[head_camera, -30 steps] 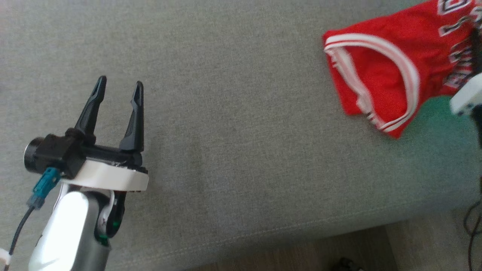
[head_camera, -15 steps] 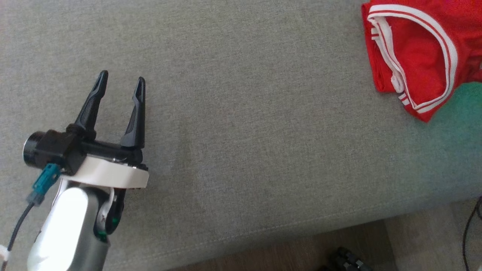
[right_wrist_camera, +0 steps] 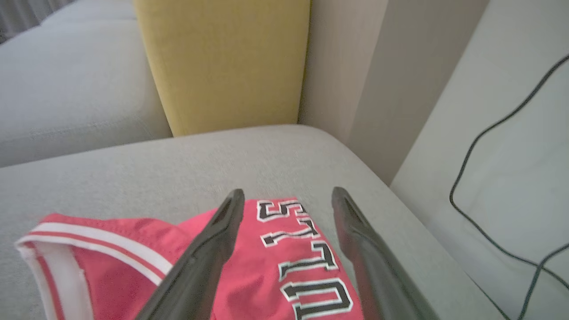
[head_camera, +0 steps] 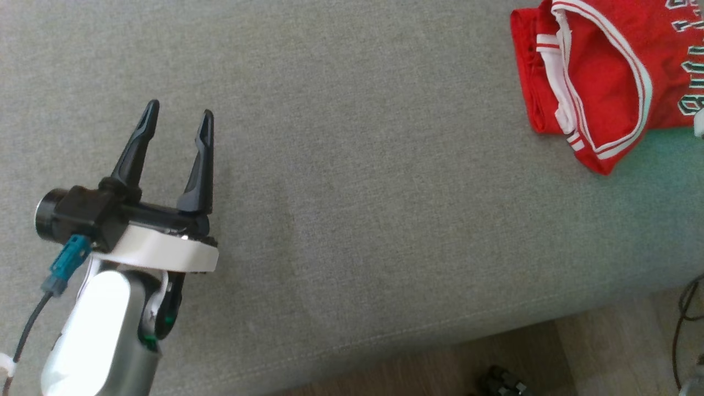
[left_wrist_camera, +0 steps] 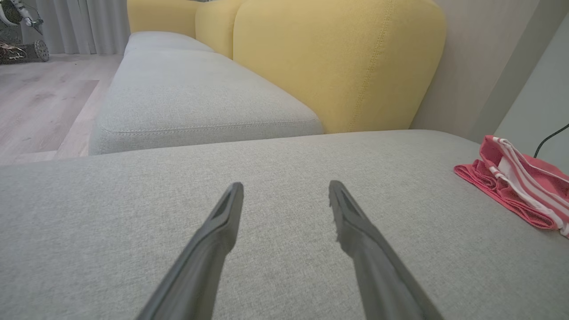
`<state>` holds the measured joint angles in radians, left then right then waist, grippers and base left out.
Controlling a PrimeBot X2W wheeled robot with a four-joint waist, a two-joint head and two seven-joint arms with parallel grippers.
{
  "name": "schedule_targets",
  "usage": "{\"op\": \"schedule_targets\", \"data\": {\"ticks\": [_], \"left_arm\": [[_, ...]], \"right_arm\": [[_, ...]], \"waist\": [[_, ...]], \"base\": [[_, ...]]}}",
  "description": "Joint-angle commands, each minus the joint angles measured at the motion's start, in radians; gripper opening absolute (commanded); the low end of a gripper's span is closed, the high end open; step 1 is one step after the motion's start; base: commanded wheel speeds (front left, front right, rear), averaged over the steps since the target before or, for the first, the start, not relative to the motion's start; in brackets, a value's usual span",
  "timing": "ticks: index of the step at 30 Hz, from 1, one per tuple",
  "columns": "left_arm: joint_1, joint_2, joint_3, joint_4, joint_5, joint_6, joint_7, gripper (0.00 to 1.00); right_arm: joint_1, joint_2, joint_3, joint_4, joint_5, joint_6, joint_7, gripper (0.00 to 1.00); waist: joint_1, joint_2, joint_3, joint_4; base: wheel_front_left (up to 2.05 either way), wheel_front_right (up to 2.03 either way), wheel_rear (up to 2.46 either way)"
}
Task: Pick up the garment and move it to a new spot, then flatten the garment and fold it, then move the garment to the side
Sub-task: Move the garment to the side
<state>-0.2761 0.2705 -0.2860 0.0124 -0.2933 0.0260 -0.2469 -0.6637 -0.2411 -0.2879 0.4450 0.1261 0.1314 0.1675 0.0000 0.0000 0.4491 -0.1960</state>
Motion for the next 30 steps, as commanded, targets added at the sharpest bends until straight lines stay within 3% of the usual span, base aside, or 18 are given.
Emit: {"op": "schedule_targets", "data": {"ticks": [1,13,21,30], "left_arm": [[-0.012,0.027,0.028,-0.026,-0.003,0.001,-0.002,1.0],[0.045,0.013,0.045,0.005,-0.032,0.025,-0.008,1.0],[0.093,0.0,0.072,0.021,-0.054,0.044,-0.012,1.0],[0.159,-0.001,0.064,0.024,-0.051,0.046,-0.013,1.0]], "right_arm": [[0.011,-0.002,0.019,-0.057,-0.008,-0.001,-0.016,1.0],[0.276,0.17,0.171,-0.371,-0.026,-0.001,-0.12,1.0],[0.4,0.19,0.26,-0.453,0.013,-0.001,-0.15,1.0],[0.512,0.191,0.256,-0.479,0.043,-0.001,-0.167,1.0]], "waist": [[0.0,0.0,-0.011,0.001],[0.0,0.0,-0.12,0.073],[0.0,0.0,-0.19,0.17],[0.0,0.0,-0.275,0.221]], "base": [[0.0,0.0,0.0],[0.0,0.0,0.0],[0.0,0.0,0.0],[0.0,0.0,0.0]]}}
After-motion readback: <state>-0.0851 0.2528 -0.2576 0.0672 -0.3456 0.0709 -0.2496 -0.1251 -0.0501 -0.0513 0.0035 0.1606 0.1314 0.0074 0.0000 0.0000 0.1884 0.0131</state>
